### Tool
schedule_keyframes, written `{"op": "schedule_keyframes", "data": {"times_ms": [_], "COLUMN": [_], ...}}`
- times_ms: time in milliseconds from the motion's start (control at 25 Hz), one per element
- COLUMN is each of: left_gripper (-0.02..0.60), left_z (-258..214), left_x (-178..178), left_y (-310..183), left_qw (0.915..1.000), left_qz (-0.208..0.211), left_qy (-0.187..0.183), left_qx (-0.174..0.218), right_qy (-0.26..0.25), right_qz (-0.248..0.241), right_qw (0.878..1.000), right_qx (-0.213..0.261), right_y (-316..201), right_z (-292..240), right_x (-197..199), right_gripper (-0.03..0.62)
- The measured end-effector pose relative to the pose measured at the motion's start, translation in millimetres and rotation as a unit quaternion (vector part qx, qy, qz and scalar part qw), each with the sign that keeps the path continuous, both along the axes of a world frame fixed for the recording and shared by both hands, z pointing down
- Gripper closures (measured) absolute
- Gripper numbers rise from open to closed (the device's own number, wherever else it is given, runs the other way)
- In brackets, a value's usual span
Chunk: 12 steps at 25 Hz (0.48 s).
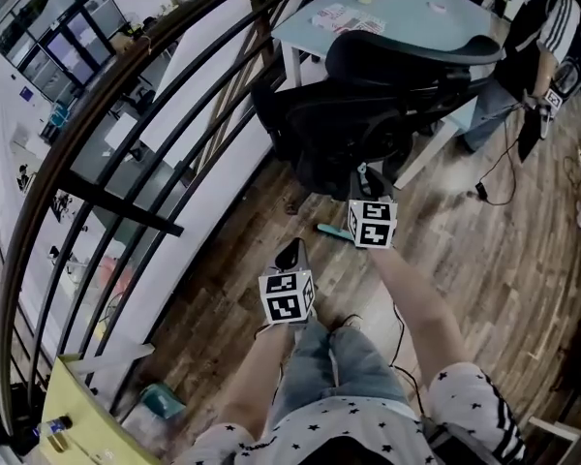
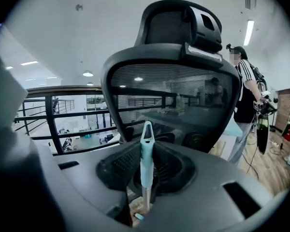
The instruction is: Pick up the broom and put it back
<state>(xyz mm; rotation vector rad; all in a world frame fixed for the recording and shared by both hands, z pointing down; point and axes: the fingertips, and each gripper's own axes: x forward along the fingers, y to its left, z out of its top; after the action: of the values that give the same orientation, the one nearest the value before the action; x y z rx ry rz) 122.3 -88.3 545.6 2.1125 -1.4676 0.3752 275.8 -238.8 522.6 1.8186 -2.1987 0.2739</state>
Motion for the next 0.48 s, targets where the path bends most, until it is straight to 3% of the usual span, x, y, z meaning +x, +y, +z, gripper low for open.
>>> {"op": "schedule_keyframes", "data": {"times_ms": [480], "left_gripper": [0.571], "left_z": [-50.6], "left_x": [-10.6], "left_y": [7.4], "left_qw": [0.9999], "left_qz": [-0.004], "left_qy": [0.007], "left_qx": [0.011], "right_qy": [-0.005], "right_qz": [-0.077], "right_qw": [0.997], "right_qx": [0.025], "right_y": [47.3], "right_z": [-80.0], "right_x": [-40.1], "right_gripper": [0.522]}}
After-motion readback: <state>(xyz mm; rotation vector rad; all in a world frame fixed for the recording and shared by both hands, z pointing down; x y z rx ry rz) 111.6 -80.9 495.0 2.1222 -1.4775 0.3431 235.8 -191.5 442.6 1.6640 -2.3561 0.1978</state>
